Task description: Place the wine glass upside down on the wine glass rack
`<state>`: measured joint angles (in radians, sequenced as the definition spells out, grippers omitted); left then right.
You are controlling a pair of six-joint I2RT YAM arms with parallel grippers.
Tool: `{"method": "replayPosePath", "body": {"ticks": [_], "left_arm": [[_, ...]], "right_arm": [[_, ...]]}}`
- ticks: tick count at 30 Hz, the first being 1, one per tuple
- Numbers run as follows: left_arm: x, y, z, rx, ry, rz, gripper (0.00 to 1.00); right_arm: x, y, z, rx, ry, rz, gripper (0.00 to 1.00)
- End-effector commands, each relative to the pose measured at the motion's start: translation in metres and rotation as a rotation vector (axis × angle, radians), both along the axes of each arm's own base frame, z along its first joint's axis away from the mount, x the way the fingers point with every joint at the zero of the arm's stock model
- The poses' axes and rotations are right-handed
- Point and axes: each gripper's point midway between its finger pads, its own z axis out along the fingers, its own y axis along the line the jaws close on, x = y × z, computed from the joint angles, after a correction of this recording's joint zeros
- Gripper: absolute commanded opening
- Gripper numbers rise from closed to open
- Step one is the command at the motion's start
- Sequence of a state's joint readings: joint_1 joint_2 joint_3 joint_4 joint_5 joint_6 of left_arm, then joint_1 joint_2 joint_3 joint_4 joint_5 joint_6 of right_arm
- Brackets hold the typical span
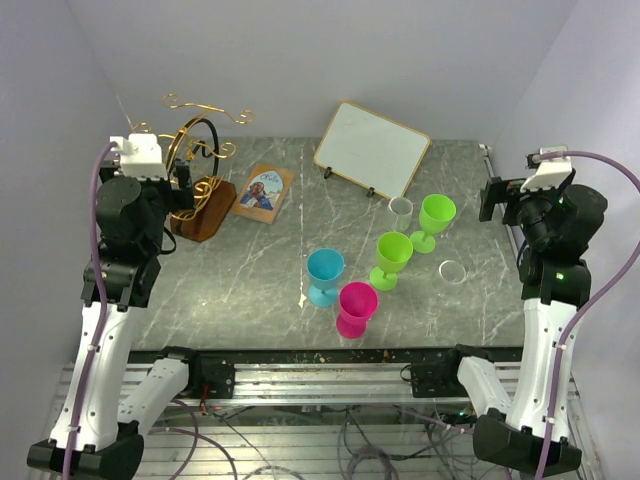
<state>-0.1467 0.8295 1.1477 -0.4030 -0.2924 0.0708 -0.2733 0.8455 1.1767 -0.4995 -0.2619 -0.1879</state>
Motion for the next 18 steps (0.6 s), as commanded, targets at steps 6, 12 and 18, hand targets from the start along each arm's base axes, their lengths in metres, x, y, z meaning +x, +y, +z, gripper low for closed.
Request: {"method": "replayPosePath", "body": {"ticks": [6,12,18], "left_arm": [[0.018,0.015,0.024,-0.07,0.029,0.038,1.0],[0.047,0.025,0.023,-0.03,0.112,0.035,0.99],[0.075,0.025,0.005,0.044,0.236,-0.025,0.99]], "right_arm": [[0.015,0.024,-0.002,-0.034,0.026,0.19,1.0],[0.024,0.033,-0.008,-0.076,0.035,0.282,1.0],[0.03,0.042,-0.009,-0.102,0.017,0.347,1.0]]}}
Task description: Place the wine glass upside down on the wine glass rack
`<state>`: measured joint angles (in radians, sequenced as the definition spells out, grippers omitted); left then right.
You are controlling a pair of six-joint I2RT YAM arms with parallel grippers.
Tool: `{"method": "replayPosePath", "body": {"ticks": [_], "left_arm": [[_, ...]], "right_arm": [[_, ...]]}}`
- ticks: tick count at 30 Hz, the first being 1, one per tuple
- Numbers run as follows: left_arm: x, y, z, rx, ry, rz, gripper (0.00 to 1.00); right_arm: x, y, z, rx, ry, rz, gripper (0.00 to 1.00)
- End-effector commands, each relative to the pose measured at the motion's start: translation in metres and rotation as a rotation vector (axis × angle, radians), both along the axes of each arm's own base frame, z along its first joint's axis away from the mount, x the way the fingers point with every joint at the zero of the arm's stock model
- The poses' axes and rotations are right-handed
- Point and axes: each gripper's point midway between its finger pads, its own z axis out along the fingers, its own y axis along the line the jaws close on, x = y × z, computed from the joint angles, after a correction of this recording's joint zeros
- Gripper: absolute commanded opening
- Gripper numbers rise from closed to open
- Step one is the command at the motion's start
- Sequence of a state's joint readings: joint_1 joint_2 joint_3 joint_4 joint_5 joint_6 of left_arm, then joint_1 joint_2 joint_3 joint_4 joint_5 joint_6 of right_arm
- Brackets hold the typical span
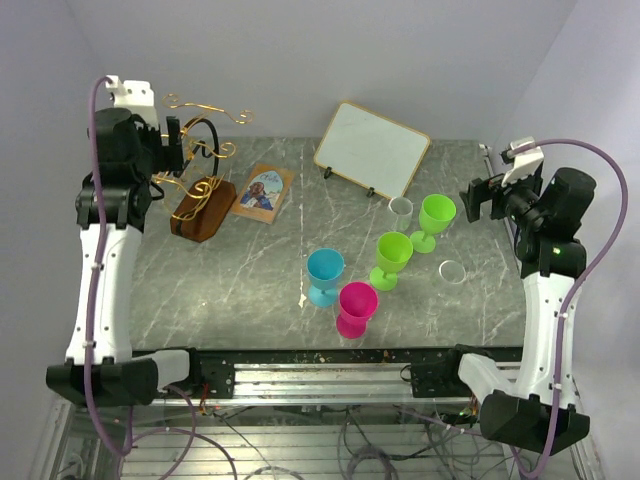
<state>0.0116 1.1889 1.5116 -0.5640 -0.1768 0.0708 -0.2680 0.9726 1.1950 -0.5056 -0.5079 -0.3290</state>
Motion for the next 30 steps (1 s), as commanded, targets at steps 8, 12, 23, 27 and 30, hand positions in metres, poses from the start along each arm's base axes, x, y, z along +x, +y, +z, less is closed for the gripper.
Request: {"method": "replayPosePath", "body": {"ticks": [8,12,23,27,30], "left_arm": [[0.041,-0.001,-0.046,0.087,0.244,-0.143,0.93],[0.055,0.0,-0.07,0.076,0.317,-0.171,0.88],[0.079,-0.001,-0.113,0.034,0.451,-0.242,0.63],[0.082,-0.004,-0.12,0.02,0.475,-0.261,0.42],[0.082,-0.004,-0.12,0.013,0.471,-0.259,0.34]], "right_arm": [[0.011,0.042,0.001,0.071,-0.074,0.241,1.0],[0.008,0.052,-0.009,0.054,-0.067,0.316,1.0],[-0.002,0.067,-0.036,0.102,-0.016,0.389,1.0],[-0.002,0.069,-0.036,0.111,-0.017,0.397,1.0],[-0.004,0.071,-0.045,0.131,0.001,0.41,1.0]]}}
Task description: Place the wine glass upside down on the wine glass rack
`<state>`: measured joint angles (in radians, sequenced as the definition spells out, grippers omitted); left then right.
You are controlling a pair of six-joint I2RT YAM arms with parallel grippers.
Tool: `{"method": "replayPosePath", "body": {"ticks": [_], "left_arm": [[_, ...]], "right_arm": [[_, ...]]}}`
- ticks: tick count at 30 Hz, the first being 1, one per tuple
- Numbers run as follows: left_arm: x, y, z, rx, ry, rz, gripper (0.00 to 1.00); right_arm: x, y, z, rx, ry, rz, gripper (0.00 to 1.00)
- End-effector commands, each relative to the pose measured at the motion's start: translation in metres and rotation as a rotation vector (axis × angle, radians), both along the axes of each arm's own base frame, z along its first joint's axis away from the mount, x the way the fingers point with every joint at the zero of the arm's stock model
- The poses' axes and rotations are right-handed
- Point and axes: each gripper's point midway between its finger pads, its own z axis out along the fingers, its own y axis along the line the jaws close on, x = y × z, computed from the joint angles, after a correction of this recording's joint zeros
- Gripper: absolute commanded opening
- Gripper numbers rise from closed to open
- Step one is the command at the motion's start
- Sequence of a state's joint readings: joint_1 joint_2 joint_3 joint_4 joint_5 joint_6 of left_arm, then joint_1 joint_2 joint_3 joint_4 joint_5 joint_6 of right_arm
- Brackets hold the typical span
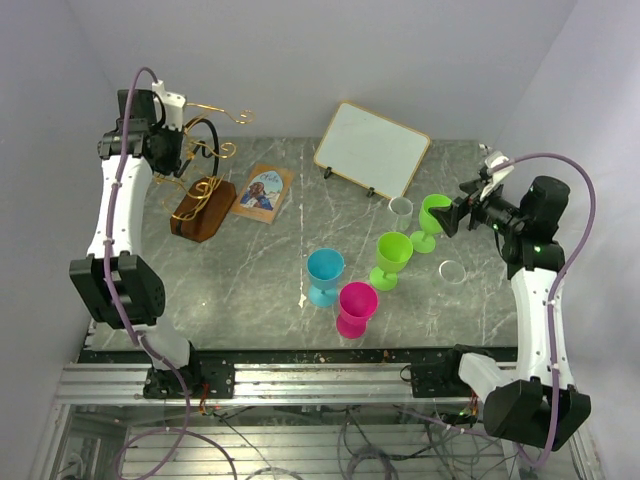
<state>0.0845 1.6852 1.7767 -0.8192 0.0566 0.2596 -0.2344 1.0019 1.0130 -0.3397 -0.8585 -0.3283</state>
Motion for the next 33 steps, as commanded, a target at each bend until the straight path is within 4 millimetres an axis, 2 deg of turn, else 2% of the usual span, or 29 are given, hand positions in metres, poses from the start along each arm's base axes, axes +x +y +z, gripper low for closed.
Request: {"method": "replayPosePath", "body": {"ticks": [1,3,4,12,23,24,26,33], "left_arm": [[-0.002,-0.006,0.013,-0.036,-0.025,-0.031,0.28],[-0.005,-0.008,0.013,-0.044,-0.026,-0.036,0.12],[-0.007,-0.009,0.012,-0.051,-0.024,-0.034,0.08],[-0.03,-0.033,0.007,-0.16,0.005,-0.045,0.07],[-0.04,-0.084,-0.011,-0.333,0.084,-0.039,0.07],[-0.043,-0.098,-0.013,-0.351,0.094,-0.064,0.07],[-0.047,-0.111,-0.018,-0.375,0.109,-0.079,0.07],[-0.063,-0.139,-0.018,-0.438,0.105,-0.119,0.07]], "right_arm": [[-0.005,0.009,-0.002,0.023,-0.015,0.045,1.0],[-0.005,0.01,-0.003,0.028,-0.013,0.049,1.0],[-0.005,0.01,-0.003,0.029,-0.013,0.049,1.0],[-0.005,0.01,-0.005,0.03,-0.017,0.047,1.0],[-0.006,0.012,-0.007,0.032,-0.019,0.057,1.0],[-0.006,0.011,-0.008,0.031,-0.019,0.055,1.0],[-0.005,0.011,-0.009,0.029,-0.019,0.055,1.0],[-0.005,0.012,-0.013,0.024,-0.018,0.06,1.0]]}}
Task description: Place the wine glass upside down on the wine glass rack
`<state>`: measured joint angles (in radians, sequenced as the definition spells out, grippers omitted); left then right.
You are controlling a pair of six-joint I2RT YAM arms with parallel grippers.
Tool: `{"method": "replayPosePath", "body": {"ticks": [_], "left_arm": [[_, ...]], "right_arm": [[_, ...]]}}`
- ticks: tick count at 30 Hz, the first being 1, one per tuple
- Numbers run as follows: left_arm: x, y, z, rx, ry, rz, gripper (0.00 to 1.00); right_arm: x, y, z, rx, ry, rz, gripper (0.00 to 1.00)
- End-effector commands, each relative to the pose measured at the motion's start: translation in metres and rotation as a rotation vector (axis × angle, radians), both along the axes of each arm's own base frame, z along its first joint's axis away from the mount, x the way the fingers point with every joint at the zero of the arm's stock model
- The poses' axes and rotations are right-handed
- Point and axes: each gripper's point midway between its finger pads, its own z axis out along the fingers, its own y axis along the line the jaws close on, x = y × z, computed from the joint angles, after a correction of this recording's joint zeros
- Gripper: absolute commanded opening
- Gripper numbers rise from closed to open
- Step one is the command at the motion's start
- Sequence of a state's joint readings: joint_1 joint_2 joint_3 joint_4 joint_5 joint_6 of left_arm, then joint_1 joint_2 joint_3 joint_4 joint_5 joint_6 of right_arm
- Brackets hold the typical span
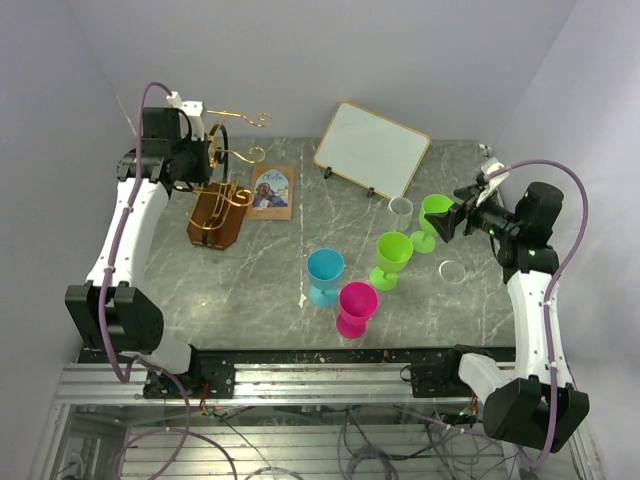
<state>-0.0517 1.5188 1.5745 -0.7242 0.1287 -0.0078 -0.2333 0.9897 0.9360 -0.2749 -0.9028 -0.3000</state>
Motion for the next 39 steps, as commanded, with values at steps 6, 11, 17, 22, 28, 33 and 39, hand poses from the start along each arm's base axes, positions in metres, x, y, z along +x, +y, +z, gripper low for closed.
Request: {"method": "replayPosePath", "body": {"ticks": [6,11,17,22,28,33,39], "left_arm": [[-0.047,-0.078,-0.028,-0.246,0.134,-0.148,0.07],[-0.055,-0.095,-0.032,-0.31,0.159,-0.157,0.07],[-0.058,-0.107,-0.037,-0.355,0.174,-0.126,0.07],[-0.061,-0.12,-0.034,-0.412,0.207,-0.154,0.07],[-0.074,-0.133,-0.04,-0.528,0.215,-0.179,0.1],[-0.081,-0.134,-0.047,-0.539,0.214,-0.195,0.16],[-0.087,-0.135,-0.047,-0.541,0.212,-0.217,0.28]], "right_arm": [[0.001,0.004,-0.003,-0.014,-0.026,0.027,1.0],[0.003,0.002,-0.009,-0.021,-0.018,0.021,1.0],[0.004,0.002,-0.013,-0.019,-0.014,0.026,1.0],[0.006,0.0,-0.015,-0.036,-0.014,0.015,1.0],[0.011,-0.005,-0.015,-0.107,0.003,-0.006,1.0],[0.01,-0.006,-0.027,-0.148,0.061,-0.006,1.0],[0.008,-0.009,-0.031,-0.185,0.078,-0.043,1.0]]}}
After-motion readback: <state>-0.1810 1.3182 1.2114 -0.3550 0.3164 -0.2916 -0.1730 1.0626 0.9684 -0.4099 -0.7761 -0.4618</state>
